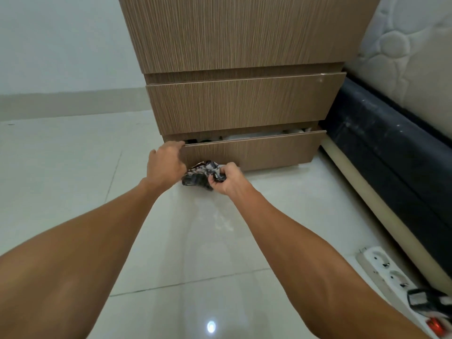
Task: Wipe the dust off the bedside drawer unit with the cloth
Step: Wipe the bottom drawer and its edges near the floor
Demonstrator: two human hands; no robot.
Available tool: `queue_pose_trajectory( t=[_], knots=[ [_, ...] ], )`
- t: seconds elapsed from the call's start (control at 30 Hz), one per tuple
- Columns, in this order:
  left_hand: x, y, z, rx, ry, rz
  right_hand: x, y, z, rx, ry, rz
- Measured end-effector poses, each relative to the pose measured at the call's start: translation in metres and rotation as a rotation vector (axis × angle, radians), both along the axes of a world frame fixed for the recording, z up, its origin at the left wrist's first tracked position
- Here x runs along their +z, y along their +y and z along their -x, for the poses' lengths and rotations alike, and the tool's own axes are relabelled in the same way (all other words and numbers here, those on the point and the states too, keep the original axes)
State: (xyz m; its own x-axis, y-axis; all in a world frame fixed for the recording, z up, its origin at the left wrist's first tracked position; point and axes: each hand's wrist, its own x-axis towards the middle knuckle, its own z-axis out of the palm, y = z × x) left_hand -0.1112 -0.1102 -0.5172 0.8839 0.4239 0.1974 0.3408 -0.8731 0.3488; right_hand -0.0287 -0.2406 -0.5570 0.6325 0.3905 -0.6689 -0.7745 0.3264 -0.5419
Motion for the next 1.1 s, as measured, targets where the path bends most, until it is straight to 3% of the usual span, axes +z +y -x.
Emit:
queue_pose_trajectory(
  t=[0.27,0.43,0.6,0.87,1.1],
  knots=[
    [-0.001,-0.003,-0.003,0.016,0.038,-0.083,0.006,-0.109,-0.078,-0.158,-0.080,0.289],
    [-0.006,-0.014,-0.002,0.049,0.009,-0.166,0.017,-0.167,-0.112,-0.310,-0.135,0.368],
    [-0.028,-0.031,0.005,-0.043,0.000,-0.341,0.007,-0.192,-0.108,-0.426,-0.164,0.250],
    [-0.035,-0.037,-0.002,-0.016,0.095,-0.316,-0.013,-0.205,-0.069,-0.589,-0.119,-0.153],
    [-0.033,-0.030,-0.014,0.004,0.154,-0.255,-0.011,-0.197,-0.066,-0.426,-0.154,-0.107]
  ],
)
